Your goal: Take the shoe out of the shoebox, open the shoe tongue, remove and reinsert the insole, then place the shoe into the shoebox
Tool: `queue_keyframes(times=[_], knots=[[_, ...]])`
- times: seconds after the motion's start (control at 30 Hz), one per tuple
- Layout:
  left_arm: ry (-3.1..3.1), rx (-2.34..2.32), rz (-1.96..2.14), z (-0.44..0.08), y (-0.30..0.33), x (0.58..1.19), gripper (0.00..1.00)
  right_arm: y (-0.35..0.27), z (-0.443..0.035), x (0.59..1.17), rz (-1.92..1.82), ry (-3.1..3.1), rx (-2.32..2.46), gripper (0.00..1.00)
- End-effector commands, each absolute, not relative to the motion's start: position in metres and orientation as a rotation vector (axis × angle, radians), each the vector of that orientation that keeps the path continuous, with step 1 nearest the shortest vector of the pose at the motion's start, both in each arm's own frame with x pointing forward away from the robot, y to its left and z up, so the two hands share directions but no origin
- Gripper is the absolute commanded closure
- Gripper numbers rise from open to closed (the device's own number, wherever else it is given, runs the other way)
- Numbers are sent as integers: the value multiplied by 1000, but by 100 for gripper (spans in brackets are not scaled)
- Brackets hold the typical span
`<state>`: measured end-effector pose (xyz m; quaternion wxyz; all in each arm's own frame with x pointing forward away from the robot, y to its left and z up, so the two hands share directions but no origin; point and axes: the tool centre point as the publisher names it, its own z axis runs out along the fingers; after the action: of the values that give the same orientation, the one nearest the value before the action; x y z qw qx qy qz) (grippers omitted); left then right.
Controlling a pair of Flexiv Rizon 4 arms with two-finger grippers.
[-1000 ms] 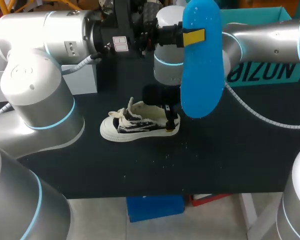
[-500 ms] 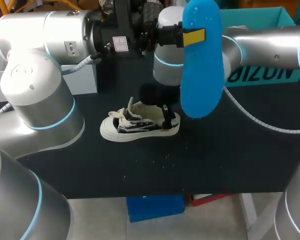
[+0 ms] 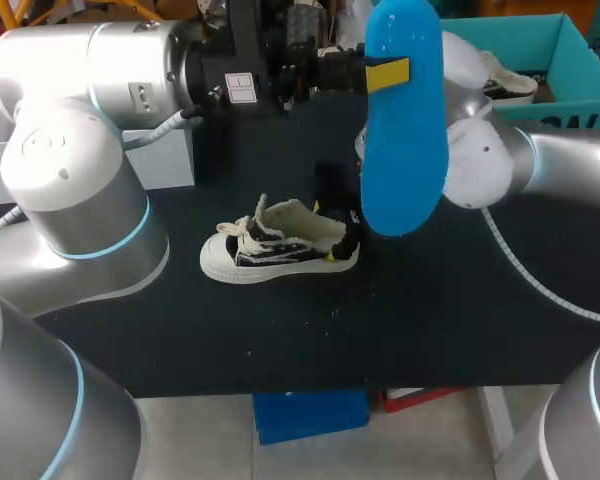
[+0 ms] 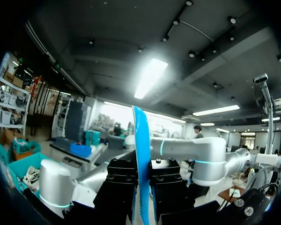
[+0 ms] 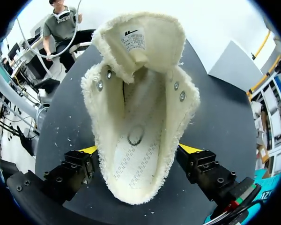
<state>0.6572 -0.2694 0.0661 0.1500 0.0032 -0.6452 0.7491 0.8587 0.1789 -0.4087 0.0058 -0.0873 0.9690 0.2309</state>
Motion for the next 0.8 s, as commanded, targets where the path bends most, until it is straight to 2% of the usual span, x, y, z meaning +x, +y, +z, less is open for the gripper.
queue_keyframes(times=[0.03,0.8], knots=[[-1853,11,2157,65,-271,656,100,175,-413,859,1078,2945,-281,0],[-1853,11,2157,65,-271,656,100,175,-432,854,1426,2870,-134,0]])
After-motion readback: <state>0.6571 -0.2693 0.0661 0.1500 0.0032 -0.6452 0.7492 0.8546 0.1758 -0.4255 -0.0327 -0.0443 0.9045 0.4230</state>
